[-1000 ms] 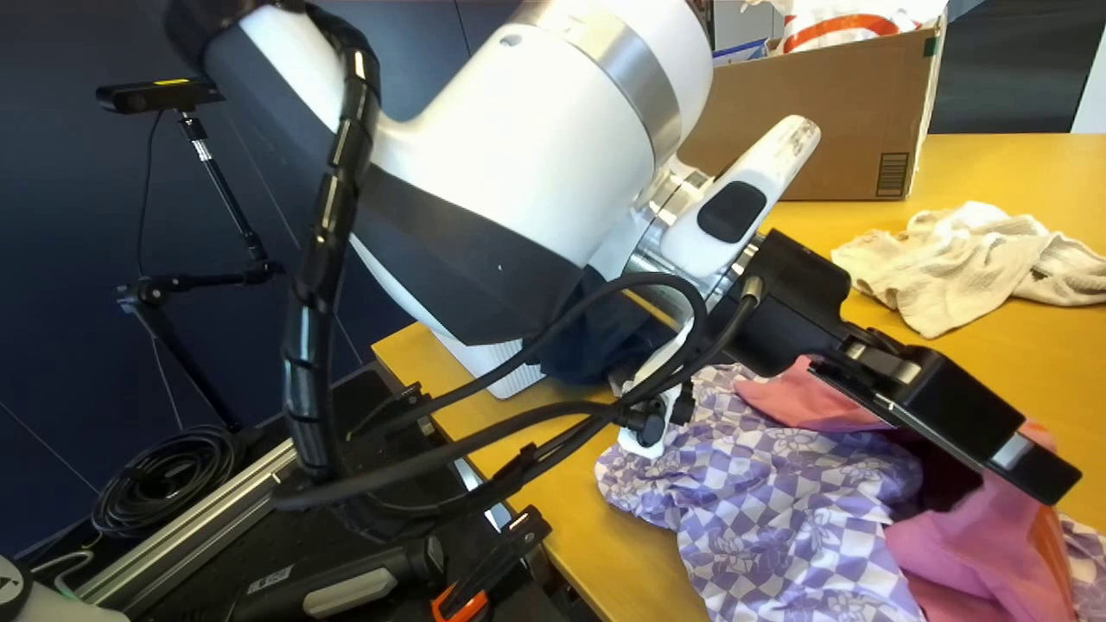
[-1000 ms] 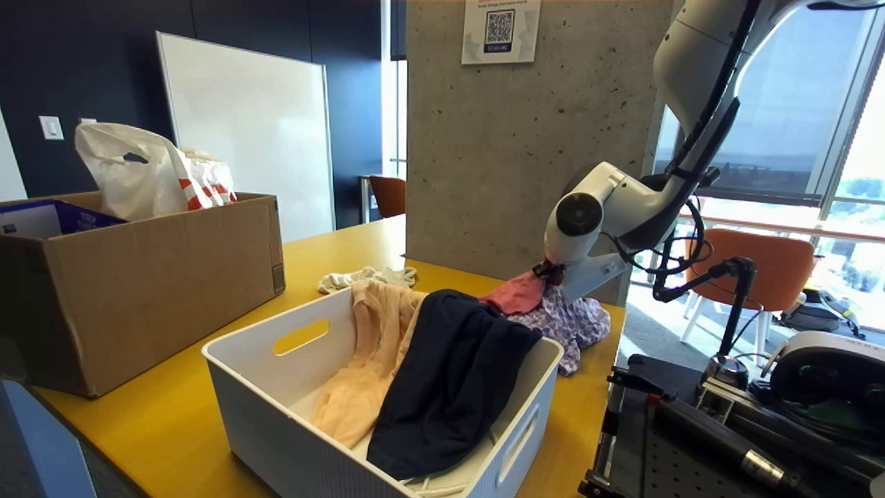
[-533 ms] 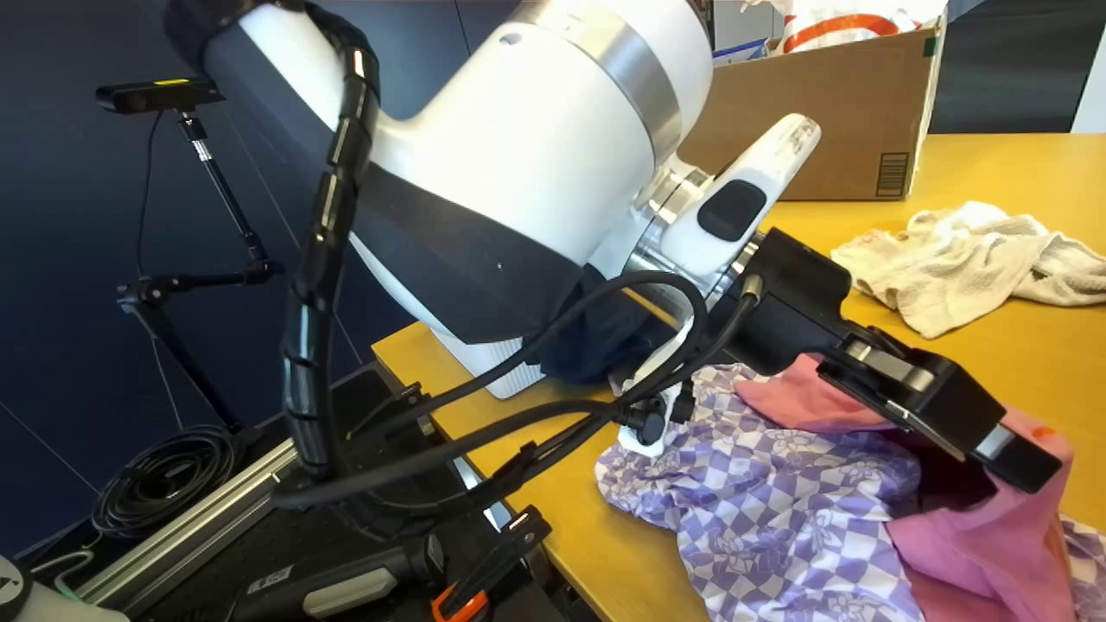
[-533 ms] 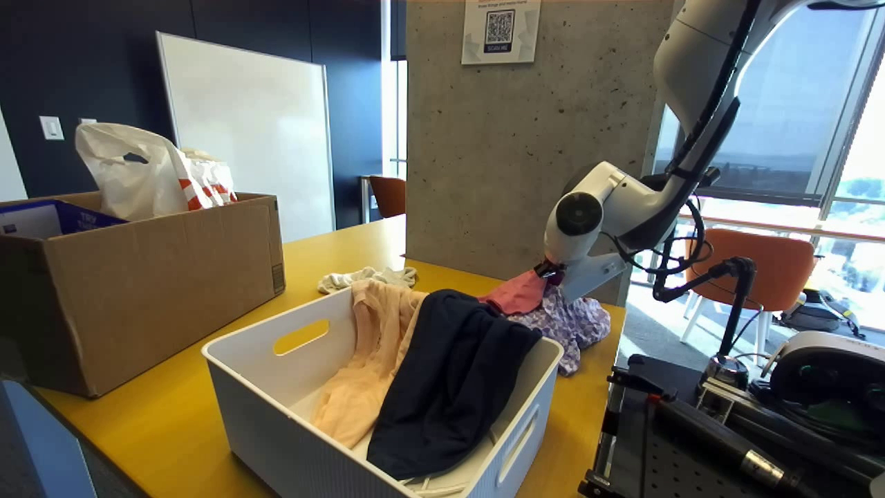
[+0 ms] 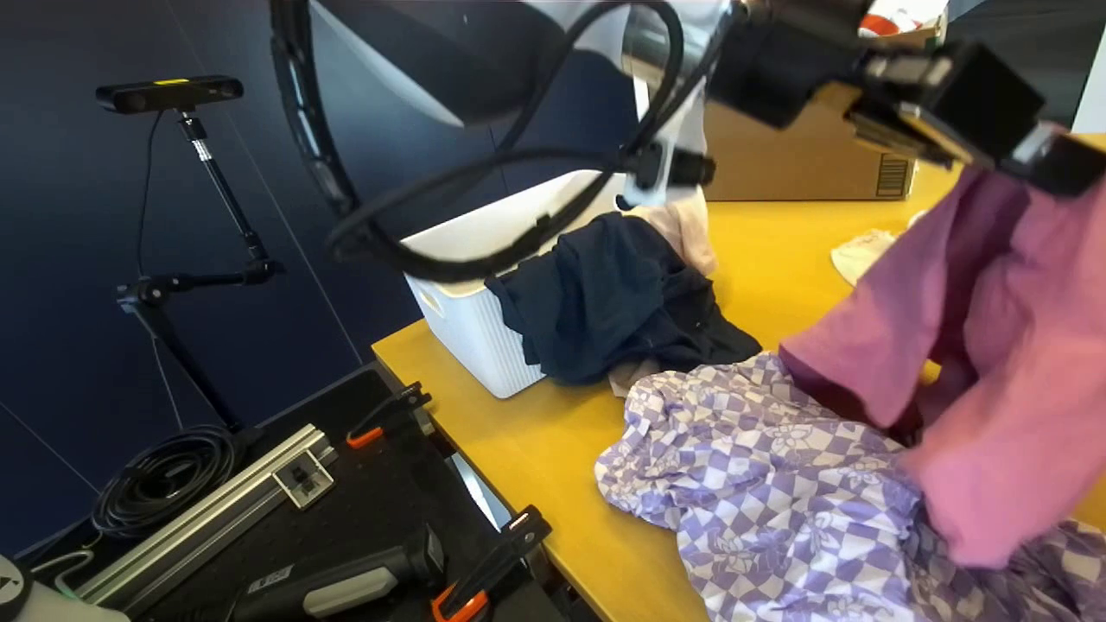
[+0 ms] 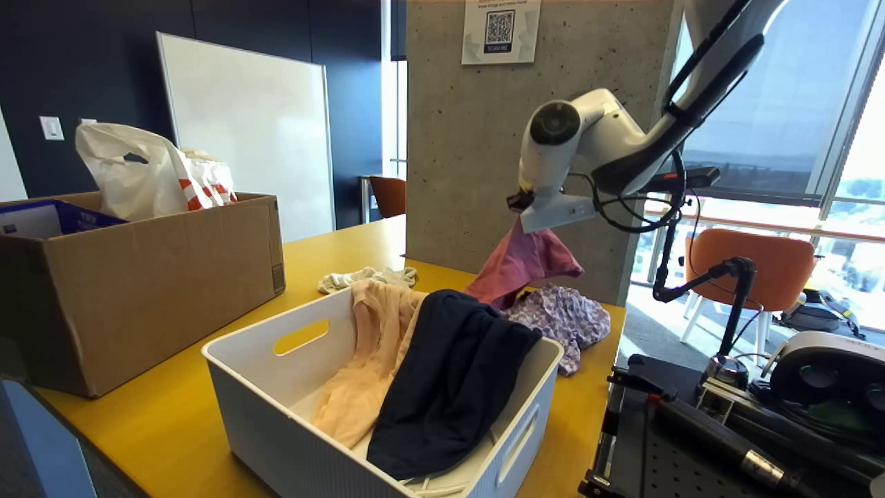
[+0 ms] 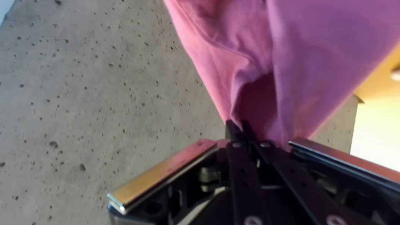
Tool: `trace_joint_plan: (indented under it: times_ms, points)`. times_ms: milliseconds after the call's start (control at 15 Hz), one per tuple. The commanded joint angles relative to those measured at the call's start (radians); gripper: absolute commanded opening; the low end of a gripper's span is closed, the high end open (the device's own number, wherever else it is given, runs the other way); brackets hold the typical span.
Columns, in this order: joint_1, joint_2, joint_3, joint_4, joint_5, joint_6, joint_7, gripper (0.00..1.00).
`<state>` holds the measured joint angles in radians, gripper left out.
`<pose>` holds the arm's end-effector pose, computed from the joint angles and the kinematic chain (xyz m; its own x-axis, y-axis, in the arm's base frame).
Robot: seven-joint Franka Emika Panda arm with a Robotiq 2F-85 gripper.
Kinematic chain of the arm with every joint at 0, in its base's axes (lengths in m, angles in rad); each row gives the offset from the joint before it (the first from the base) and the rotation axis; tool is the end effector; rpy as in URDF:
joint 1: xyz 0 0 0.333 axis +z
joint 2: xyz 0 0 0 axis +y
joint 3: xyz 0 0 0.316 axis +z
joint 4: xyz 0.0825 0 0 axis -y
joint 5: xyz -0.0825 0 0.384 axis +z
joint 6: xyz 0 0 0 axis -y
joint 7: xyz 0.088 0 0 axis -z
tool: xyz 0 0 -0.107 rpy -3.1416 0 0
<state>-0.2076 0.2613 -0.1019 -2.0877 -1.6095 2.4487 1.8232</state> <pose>0.5636 -0.1794 0.3097 0.5032 -0.2988 0.8109 -0.7931 -0.5324 0.2960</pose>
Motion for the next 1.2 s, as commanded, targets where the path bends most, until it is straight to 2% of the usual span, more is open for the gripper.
trace_joint_plan:
  times_ms: [0, 267, 400, 800, 1133]
  points:
    - [0.053, -0.112, 0.042, 0.03, 0.215, -0.013, -0.046, 0.01]
    - [0.147, -0.257, 0.096, -0.019, 0.394, 0.014, -0.091, 0.01]
    - [0.198, -0.332, 0.128, -0.066, 0.419, 0.035, -0.089, 0.01]
    - [0.338, -0.559, 0.251, -0.161, 0.499, -0.014, -0.098, 0.01]
    - [0.405, -0.584, 0.311, -0.133, 0.615, 0.035, -0.177, 0.01]
